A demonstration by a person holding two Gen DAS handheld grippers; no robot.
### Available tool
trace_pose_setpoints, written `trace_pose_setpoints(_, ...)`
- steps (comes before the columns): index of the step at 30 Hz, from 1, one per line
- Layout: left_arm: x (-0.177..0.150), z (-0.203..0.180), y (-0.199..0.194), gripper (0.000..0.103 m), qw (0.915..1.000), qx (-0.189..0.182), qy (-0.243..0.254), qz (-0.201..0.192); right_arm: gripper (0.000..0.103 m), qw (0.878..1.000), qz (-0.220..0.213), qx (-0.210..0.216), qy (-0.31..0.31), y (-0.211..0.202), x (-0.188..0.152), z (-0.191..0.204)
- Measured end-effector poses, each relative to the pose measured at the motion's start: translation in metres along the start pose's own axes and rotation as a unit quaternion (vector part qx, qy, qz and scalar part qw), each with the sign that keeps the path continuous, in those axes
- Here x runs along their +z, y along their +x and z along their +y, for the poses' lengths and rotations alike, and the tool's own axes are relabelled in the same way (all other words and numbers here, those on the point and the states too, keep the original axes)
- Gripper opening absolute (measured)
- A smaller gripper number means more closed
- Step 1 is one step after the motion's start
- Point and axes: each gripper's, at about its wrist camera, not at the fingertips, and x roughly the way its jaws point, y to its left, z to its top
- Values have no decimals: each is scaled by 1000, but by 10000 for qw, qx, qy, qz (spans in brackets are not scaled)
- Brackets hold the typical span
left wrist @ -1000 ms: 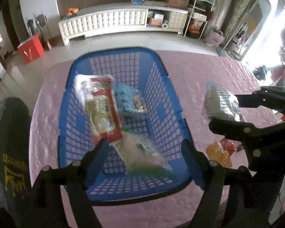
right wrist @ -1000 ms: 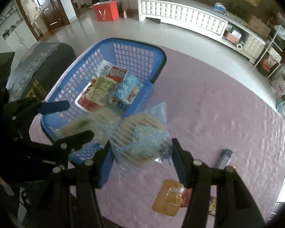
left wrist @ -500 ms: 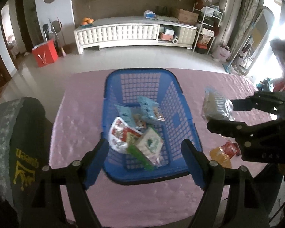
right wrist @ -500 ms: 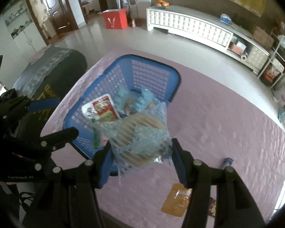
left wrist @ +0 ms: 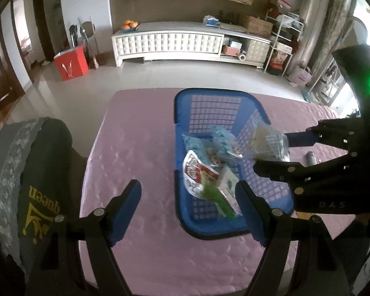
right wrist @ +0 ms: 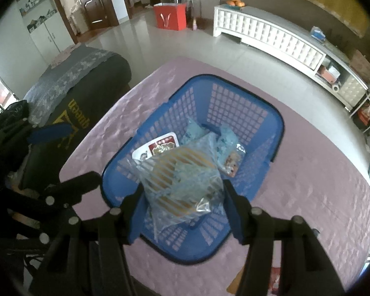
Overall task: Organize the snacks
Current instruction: 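Lower the clear striped bag into the basket and open the right gripper, then move both grippers back over the remaining snacks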
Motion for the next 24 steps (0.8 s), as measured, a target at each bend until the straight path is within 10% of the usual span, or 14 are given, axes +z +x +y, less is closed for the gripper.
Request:
trace_pose_setpoints(16,15,34,48,77,9987,-174,-406,268,63,9970,715,-305,-1,67,22,-18)
trace_pose_setpoints(24,13,9,36,77,9993,-176,-203,275,86,9980,423,-434,-158,37,14,-17)
